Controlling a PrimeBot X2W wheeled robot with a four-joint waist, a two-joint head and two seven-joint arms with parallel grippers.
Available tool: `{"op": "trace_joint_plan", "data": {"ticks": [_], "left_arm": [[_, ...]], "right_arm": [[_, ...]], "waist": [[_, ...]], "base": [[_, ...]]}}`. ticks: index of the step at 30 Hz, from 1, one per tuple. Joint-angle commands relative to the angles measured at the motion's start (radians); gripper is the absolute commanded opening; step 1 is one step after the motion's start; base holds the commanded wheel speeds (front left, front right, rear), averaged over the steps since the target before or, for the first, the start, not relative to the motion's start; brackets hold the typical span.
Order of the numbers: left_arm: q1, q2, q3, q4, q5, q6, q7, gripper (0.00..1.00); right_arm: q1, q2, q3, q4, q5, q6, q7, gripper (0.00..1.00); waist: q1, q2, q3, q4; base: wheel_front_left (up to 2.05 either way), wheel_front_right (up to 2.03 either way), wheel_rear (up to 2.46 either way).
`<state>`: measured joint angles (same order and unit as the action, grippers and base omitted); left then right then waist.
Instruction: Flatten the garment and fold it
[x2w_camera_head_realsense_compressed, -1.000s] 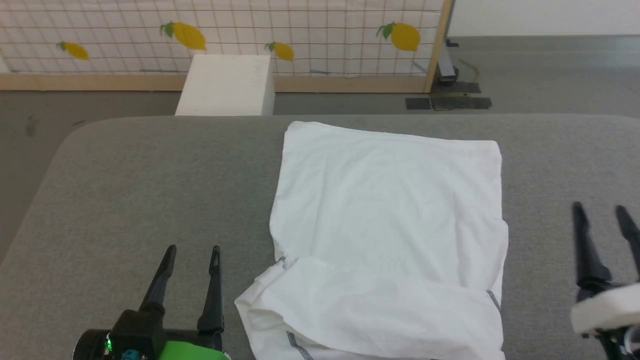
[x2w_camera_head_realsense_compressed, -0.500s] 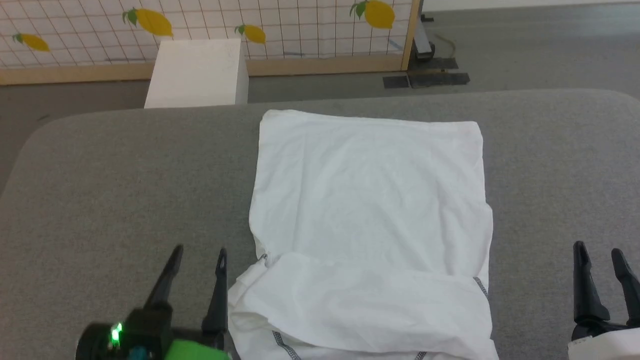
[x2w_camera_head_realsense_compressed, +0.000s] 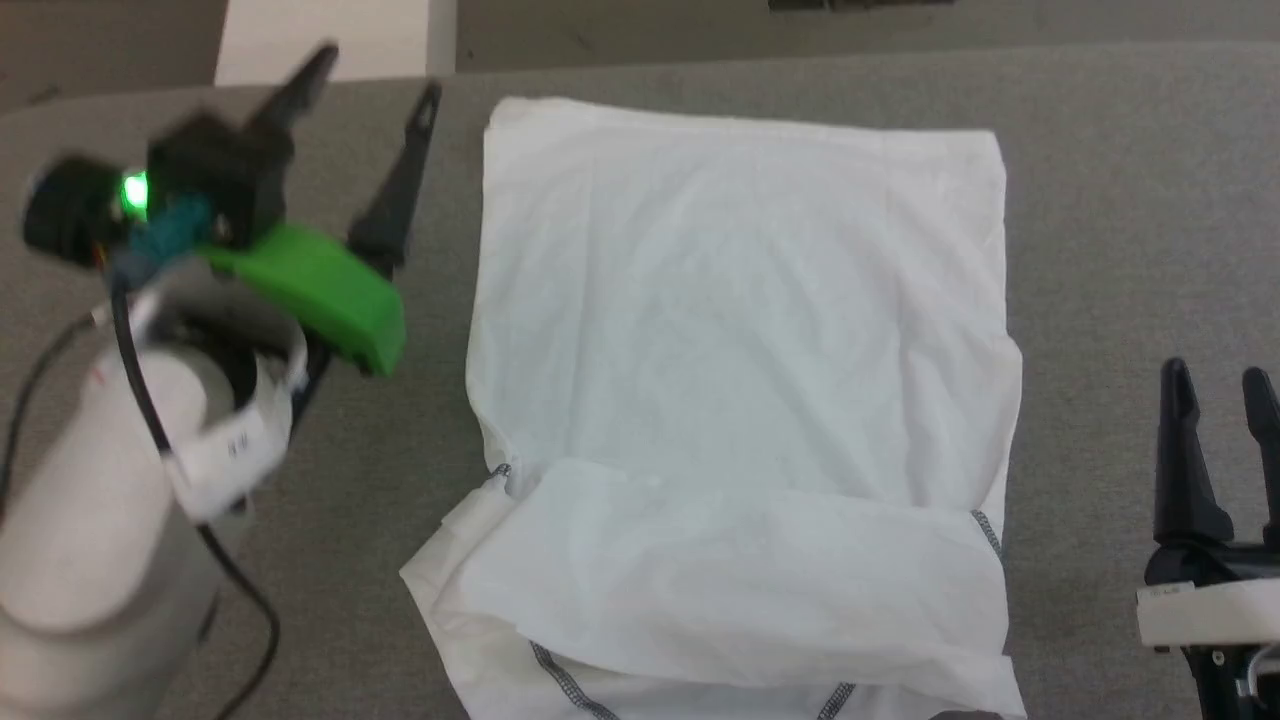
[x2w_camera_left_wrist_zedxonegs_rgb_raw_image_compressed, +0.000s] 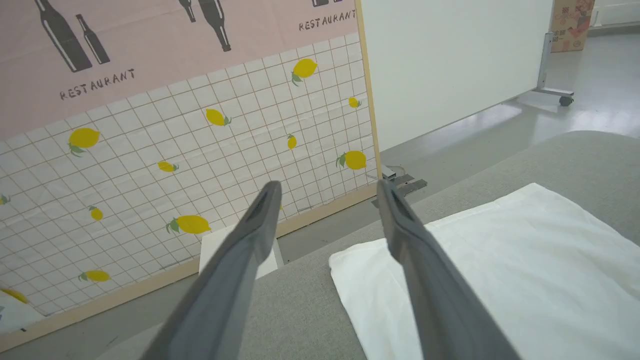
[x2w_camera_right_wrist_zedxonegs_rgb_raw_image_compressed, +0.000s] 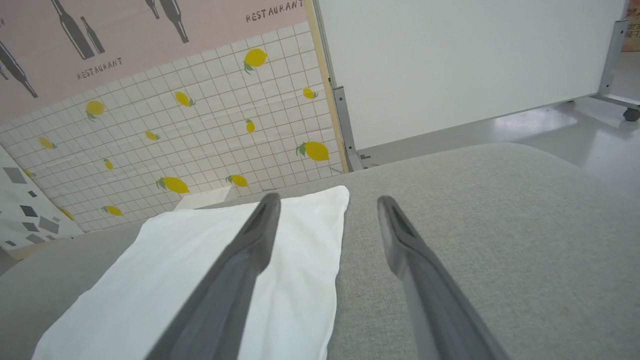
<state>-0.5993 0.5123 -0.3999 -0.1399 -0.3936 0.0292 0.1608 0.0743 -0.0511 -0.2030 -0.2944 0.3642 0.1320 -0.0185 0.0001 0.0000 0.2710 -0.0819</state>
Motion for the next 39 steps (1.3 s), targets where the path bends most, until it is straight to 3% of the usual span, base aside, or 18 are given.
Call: {"op": "trace_joint_plan", "data": {"ticks": [1, 8, 12, 22, 32, 35, 37, 39], "left_arm": [[-0.068, 0.005, -0.002, 0.031, -0.011, -0.025, 0.032, 1.0], [-0.322, 0.014, -0.054, 0.221, -0.041, -0.119, 0.219, 1.0], [-0.405, 0.004, -0.051, 0.317, -0.098, -0.132, 0.31, 1.0], [-0.491, 0.022, -0.054, 0.453, -0.169, -0.139, 0.488, 1.0], [-0.472, 0.064, -0.027, 0.502, -0.162, -0.069, 0.511, 1.0], [-0.462, 0.068, -0.025, 0.507, -0.165, -0.066, 0.501, 1.0], [-0.458, 0.068, -0.034, 0.499, -0.168, -0.085, 0.488, 0.0], [-0.454, 0.064, -0.04, 0.493, -0.17, -0.099, 0.46, 0.0]], "right_arm": [[-0.024, 0.001, 0.01, -0.012, -0.004, -0.001, -0.008, 1.0], [-0.077, 0.001, 0.043, -0.021, 0.0, -0.001, -0.028, 1.0], [-0.09, 0.001, 0.052, -0.008, 0.01, -0.001, -0.039, 1.0], [-0.114, 0.001, 0.075, 0.026, 0.03, -0.001, -0.072, 1.0], [-0.13, 0.001, 0.084, 0.044, 0.038, -0.001, -0.087, 1.0], [-0.131, 0.001, 0.076, 0.046, 0.036, -0.001, -0.089, 1.0], [-0.132, 0.001, 0.071, 0.046, 0.034, -0.001, -0.088, 1.0], [-0.135, 0.001, 0.066, 0.044, 0.028, -0.001, -0.085, 1.0]], "waist": [[-0.0001, 0.0, 0.104, -0.02], [-0.0001, 0.0, 0.206, -0.075], [-0.0001, 0.0, 0.254, -0.111], [-0.0001, 0.0, 0.349, -0.184], [-0.0001, 0.0, 0.395, -0.231], [-0.0001, 0.0, 0.4, -0.235], [-0.0001, 0.0, 0.402, -0.233], [-0.0001, 0.0, 0.398, -0.226]], "base": [[0.0, 0.0, 0.0], [0.0, 0.0, 0.0], [0.0, 0.0, 0.0], [0.0, 0.0, 0.0], [0.0, 0.0, 0.0], [0.0, 0.0, 0.0], [0.0, 0.0, 0.0], [0.0, 0.0, 0.0]]}}
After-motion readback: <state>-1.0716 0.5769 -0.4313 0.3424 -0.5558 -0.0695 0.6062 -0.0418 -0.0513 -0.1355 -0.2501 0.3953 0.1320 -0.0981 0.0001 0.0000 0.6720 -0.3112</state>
